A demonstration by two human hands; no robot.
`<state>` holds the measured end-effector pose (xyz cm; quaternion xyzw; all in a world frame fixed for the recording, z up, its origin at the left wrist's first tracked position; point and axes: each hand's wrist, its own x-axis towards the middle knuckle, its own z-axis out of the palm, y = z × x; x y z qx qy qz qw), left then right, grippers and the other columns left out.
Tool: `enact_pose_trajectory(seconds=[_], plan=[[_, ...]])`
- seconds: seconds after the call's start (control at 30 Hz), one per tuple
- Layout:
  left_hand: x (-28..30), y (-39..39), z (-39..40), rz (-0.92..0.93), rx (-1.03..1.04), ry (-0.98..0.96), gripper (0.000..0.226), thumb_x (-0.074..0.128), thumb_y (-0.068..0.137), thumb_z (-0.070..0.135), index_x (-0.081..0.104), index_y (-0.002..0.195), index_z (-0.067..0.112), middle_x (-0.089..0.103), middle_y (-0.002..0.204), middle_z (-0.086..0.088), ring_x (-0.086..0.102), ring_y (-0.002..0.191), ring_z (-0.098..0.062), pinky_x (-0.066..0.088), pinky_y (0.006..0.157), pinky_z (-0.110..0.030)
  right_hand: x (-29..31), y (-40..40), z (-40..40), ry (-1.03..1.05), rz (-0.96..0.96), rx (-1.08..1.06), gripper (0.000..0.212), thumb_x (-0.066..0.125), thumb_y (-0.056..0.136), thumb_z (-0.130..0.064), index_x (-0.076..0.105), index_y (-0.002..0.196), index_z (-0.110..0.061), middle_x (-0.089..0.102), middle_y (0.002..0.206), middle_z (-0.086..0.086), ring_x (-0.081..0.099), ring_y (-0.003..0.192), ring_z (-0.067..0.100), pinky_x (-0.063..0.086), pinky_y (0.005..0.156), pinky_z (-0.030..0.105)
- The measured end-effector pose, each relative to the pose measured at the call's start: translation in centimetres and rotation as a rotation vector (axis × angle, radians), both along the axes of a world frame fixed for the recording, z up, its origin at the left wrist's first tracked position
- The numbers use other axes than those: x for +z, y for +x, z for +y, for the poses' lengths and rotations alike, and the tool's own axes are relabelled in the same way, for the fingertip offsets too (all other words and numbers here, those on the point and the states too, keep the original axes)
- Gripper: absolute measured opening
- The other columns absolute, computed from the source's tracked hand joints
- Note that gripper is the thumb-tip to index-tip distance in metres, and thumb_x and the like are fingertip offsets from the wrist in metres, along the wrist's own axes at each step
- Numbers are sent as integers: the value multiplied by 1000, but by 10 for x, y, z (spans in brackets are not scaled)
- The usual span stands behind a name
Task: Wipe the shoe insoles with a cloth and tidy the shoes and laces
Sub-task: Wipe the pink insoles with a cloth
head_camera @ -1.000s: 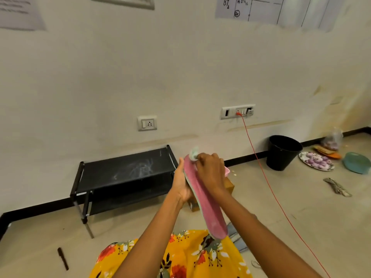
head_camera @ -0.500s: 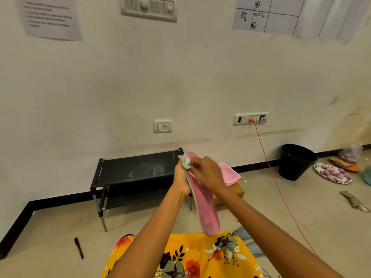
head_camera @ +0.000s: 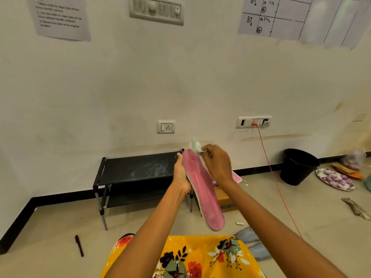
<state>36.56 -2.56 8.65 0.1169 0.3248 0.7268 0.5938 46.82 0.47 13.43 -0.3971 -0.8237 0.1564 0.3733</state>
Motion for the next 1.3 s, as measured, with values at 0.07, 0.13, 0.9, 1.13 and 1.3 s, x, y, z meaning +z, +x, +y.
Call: enact_pose_trajectory(seconds=[0.07,0.13,0.9,1.13,1.3], plan=[[7,0,-1,26,1,6,67,30,92,64,64,108,8,67,99,-18,62,93,-31,45,96,-45,6,0,9,-17,-37,12,23,55,92,-14,67,112,-11,66,108,7,62,93,22,42,74,22],[12,-2,0,25,13,6,63,29,96,58,65,98,6,71,82,-16,64,82,-27,50,81,-41,5,-5,2,-73,-103,85,25,57,91,-16,67,114,-12,66,110,9,62,96,22,43,81,23],[8,-3,-2,-85,68,43,86,21,93,64,76,58,9,69,68,-14,58,82,-26,44,81,-37,-41,-14,-30,-136,-21,40,18,53,93,-17,69,96,-10,67,97,5,58,83,12,37,63,13],[10,9,-6,-35,-14,3,72,24,93,64,74,90,12,71,80,-15,61,85,-28,48,78,-39,-14,-8,-1,79,-230,-57,25,46,95,-19,66,109,-11,66,103,9,55,95,23,37,71,25],[14,15,4,-43,65,-9,56,30,95,57,63,98,12,67,87,-10,60,89,-23,45,85,-34,-6,-33,-26,-28,-30,-146,23,53,93,-25,69,104,-14,64,102,3,58,96,17,43,75,19]])
